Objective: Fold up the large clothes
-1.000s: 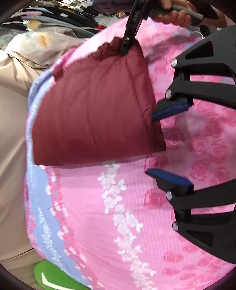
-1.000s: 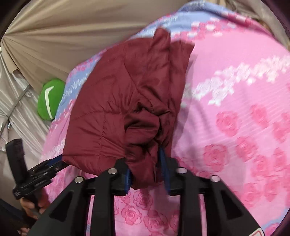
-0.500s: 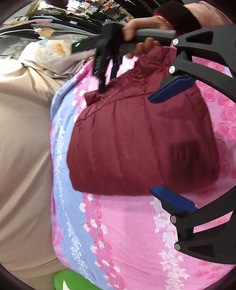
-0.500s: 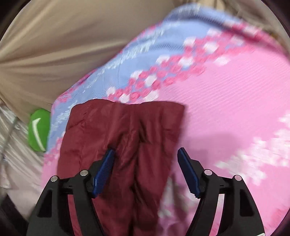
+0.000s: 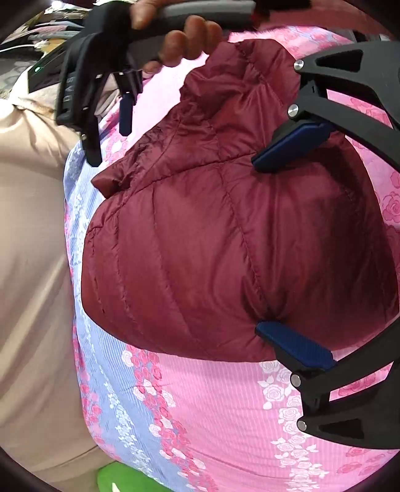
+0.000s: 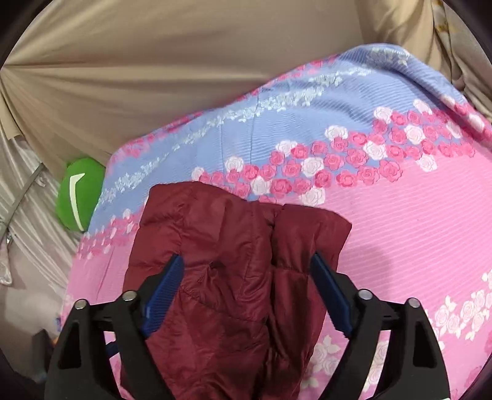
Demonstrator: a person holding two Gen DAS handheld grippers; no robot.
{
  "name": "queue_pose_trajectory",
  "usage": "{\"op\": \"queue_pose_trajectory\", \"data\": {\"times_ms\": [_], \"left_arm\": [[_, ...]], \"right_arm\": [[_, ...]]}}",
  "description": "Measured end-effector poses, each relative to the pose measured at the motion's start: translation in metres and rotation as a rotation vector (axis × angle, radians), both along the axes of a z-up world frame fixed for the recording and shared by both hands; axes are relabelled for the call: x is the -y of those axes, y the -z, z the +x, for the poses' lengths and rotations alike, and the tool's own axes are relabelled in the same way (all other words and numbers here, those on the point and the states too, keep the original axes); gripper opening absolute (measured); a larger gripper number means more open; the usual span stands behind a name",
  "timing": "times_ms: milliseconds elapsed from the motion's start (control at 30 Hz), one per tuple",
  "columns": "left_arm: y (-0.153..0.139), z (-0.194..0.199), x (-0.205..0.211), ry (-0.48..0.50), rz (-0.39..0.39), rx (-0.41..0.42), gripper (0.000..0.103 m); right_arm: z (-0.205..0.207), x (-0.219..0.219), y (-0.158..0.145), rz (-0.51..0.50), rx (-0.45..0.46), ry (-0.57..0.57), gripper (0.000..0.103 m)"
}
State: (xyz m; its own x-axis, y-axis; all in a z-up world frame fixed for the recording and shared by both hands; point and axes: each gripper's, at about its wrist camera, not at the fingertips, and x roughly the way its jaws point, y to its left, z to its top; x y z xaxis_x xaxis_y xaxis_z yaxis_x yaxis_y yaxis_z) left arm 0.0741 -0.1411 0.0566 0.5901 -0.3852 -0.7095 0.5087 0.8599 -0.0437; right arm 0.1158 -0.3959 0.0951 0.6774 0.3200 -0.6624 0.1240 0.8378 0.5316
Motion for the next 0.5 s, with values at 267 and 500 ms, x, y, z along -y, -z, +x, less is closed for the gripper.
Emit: {"op": "queue_pose_trajectory", "data": {"times_ms": [267,500], "left_arm": [[0.003,-0.001,-0.001,0.002,-0.004,0.004,0.098],[0.0,0.001,-0.01,-0.029,-0.043,-0.015,0.098]], "right_arm": [[0.039,-0.038,0.023,-0.069,-0.125,-0.077,0.085],[0.041,-0.037,0.009,0.319,0.088,-0.291,0.008]]}}
